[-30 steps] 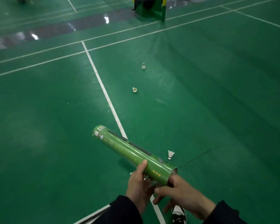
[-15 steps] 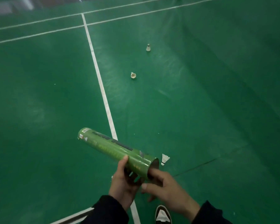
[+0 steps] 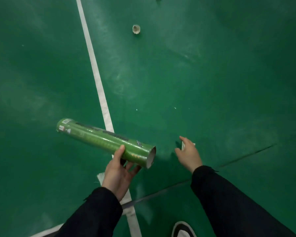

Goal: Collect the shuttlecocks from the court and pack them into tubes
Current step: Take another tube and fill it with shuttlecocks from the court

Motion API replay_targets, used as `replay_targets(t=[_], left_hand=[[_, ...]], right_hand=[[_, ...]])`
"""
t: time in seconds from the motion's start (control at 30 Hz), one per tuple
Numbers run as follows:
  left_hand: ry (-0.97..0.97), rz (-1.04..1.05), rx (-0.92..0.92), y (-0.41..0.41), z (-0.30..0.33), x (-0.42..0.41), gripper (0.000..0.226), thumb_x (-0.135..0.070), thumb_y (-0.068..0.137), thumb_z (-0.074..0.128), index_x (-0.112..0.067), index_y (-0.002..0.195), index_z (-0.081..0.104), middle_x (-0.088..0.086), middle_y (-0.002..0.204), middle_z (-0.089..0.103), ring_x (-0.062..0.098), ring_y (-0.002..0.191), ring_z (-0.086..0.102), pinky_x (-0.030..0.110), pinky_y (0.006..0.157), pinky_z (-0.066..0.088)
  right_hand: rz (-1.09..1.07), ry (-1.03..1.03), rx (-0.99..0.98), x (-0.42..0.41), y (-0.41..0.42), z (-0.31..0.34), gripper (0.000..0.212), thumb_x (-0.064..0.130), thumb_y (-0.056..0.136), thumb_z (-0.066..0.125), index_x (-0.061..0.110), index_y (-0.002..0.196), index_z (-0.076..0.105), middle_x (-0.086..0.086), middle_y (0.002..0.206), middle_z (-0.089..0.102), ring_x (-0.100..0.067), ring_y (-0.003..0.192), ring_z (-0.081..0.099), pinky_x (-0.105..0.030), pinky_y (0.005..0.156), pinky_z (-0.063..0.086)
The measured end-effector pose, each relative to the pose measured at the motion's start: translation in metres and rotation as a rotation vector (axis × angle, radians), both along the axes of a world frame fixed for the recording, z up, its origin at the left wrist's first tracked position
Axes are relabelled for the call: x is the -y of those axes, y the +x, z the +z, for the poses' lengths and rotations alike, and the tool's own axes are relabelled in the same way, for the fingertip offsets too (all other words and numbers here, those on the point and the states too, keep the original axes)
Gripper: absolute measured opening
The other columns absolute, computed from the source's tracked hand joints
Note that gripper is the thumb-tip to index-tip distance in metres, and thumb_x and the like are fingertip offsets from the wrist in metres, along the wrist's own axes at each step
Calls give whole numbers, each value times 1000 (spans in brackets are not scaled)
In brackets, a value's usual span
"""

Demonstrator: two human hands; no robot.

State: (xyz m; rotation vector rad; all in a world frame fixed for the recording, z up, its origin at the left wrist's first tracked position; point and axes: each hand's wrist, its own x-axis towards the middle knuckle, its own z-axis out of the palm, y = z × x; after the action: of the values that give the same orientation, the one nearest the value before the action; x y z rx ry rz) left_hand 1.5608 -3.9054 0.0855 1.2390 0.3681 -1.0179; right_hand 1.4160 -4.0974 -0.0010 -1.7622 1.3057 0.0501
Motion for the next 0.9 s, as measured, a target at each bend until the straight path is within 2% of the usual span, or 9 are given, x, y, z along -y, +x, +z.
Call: replay_targets(t=[0.1, 0.17, 0.27, 0.33, 0.4, 0.5, 0.63, 0.77, 0.9], left_hand=[[-23, -64, 11, -2, -19, 25, 39, -40, 97, 61, -18, 129, 62, 4, 117, 76, 20, 101, 75, 36, 72, 62], [-38, -110, 23, -4, -27, 31, 36, -41, 99, 60, -17, 127, 63, 3, 110, 77, 20, 98, 75, 35, 72, 61], [-31, -124, 32, -9, -32, 28, 37, -42, 99, 61, -16, 126, 62, 3, 107, 78, 20, 98, 75, 36, 75, 61], [-35, -106, 16, -11, -32, 26, 40, -42, 98, 63, -15, 126, 61, 5, 108, 78, 22, 100, 75, 38, 77, 62], [-47, -73, -4, -12, -33, 26, 39, -42, 97, 64, -15, 126, 61, 6, 106, 78, 24, 101, 75, 40, 79, 62], [-75, -7, -33, -15, -32, 28, 40, -41, 97, 65, -15, 127, 61, 6, 101, 78, 25, 100, 74, 39, 76, 63], [-102, 24, -56, -22, -25, 29, 37, -42, 98, 64, -14, 121, 62, 2, 90, 77, 26, 101, 71, 39, 75, 63], [-132, -15, -42, -30, -16, 23, 41, -44, 98, 62, -11, 123, 62, 4, 91, 76, 25, 98, 71, 36, 73, 63], [-168, -18, -23, -26, -8, 9, 43, -44, 97, 62, -11, 125, 63, 8, 100, 76, 24, 97, 72, 34, 71, 62]], right_hand=[[62, -52, -118, 19, -6, -37, 78, 9, 97, 56, 23, 163, 16, -10, 171, 7, -35, 142, 42, -43, 113, 39], [42, -76, -181, 24, -19, -56, 72, 7, 96, 58, 19, 159, 25, -17, 158, 33, -37, 123, 56, -43, 101, 47], [47, -163, -200, 12, -41, -65, 34, 10, 97, 57, 9, 131, 56, -14, 120, 66, -29, 99, 61, -37, 82, 47], [-73, -152, -50, 0, -47, -52, 17, 18, 98, 59, 12, 111, 69, -8, 104, 72, -24, 93, 65, -37, 81, 51], [-297, -67, 271, -18, -45, -22, 7, 18, 96, 65, 19, 96, 72, 0, 93, 73, -16, 84, 65, -36, 80, 54], [-508, -20, 729, -52, -42, 38, 10, 5, 93, 69, 14, 96, 71, -2, 90, 72, -15, 80, 64, -34, 76, 57], [-369, -48, 854, -96, -41, 77, 14, 2, 93, 69, 15, 97, 71, -10, 90, 71, -16, 78, 63, -28, 70, 56], [-218, -94, 731, -107, -27, 85, 17, 7, 94, 70, 24, 96, 71, -1, 89, 70, -4, 74, 63, -19, 69, 50], [114, 57, 543, -109, -16, 102, 46, 11, 87, 55, 36, 124, 63, 17, 74, 69, -10, 48, 51, -46, 54, 60]])
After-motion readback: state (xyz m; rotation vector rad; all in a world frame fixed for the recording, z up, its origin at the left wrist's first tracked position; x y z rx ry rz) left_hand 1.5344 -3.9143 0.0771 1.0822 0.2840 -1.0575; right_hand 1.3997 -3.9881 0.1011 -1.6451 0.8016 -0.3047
